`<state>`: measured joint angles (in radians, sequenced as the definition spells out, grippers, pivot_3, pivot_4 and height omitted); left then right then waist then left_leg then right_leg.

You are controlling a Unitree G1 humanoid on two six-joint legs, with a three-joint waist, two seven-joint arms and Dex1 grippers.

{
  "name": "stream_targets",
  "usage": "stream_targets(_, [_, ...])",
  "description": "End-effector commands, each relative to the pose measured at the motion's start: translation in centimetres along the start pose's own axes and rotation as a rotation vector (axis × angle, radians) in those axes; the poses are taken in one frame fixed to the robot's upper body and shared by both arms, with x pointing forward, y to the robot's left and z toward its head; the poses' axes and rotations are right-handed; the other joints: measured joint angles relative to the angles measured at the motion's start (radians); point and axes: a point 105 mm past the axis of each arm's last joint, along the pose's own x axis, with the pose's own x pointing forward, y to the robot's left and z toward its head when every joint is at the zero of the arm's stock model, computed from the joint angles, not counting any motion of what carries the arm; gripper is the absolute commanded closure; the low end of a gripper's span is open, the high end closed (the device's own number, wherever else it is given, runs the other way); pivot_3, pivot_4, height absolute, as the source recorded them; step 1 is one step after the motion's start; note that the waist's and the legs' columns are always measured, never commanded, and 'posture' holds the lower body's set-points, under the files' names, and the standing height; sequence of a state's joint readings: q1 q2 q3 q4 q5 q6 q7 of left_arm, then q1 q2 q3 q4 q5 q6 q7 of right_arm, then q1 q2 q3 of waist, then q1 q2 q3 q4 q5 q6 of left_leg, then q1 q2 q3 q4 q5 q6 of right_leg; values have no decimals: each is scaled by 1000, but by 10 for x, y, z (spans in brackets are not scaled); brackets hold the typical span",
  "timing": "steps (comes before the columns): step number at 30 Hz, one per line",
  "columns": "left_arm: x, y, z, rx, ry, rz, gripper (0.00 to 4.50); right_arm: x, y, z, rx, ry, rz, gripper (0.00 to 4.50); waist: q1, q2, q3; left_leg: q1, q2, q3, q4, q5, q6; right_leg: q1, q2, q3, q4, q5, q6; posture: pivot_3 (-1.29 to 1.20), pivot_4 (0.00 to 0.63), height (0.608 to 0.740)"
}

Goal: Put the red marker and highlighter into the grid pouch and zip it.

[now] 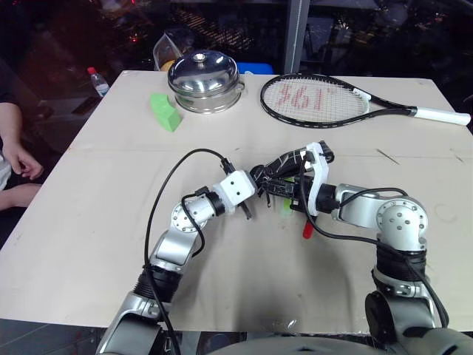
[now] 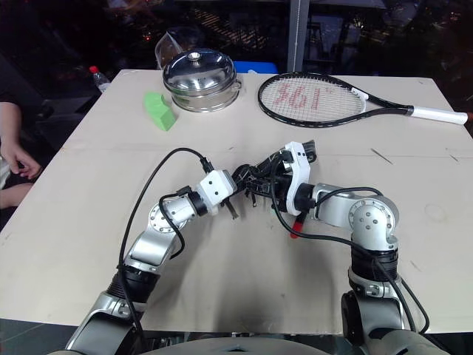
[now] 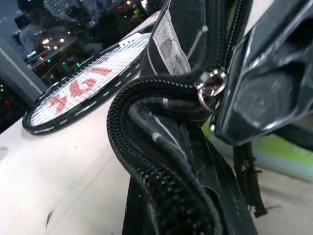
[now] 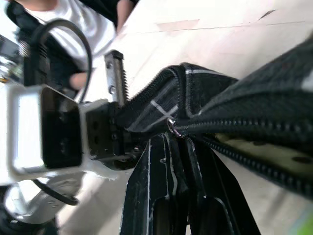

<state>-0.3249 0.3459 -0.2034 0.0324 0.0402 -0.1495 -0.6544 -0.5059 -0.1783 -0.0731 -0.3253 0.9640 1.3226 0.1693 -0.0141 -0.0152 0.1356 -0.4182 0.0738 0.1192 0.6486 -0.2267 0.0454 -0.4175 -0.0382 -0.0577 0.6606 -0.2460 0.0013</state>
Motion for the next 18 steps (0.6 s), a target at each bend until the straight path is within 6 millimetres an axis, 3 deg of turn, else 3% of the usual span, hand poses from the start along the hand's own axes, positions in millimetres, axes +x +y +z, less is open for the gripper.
stream_targets(1, [-3,8,18,5,-67,12,4500,-17,5,3,-167,-16,8,3032,2,0,0,0,0,0,0,0,0,0,0,0,0,0,1,0,150,740])
stream_targets(3, [-13,13,16,-8,-67,10,4500,-37,7,6,-332,-44,-33,2100,4,0,1,-1,0,-1,0,0,0,0,0,0,0,-1,1,0,150,740])
stream_targets(5, [-22,16,15,-20,-66,0,4500,-52,18,9,-444,-85,-7,2100,0,0,2,-3,0,-1,0,0,0,-2,-2,0,-1,-2,3,0,150,740])
stream_targets(7, [-29,18,14,-23,-61,-5,4500,-61,27,11,-428,-124,40,2100,-4,-1,3,-4,0,-1,0,0,0,-4,-2,0,-1,-3,5,0,150,740])
stream_targets(10, [-38,17,11,-21,-48,-24,4500,-66,22,15,-426,-158,-14,3020,0,-1,5,-4,1,-2,0,0,0,-4,0,0,0,-3,5,0,150,740])
stream_targets(13, [-43,16,9,-16,-37,-43,4500,-62,18,24,-412,-193,-44,4398,2,-2,5,-4,1,-2,0,0,0,-4,0,0,1,-3,5,0,150,740])
stream_targets(18, [-43,13,10,-5,-38,-62,4500,-50,3,29,-396,-183,-109,4460,3,-2,6,-4,0,-1,1,0,0,-4,-2,0,0,-2,3,0,150,740])
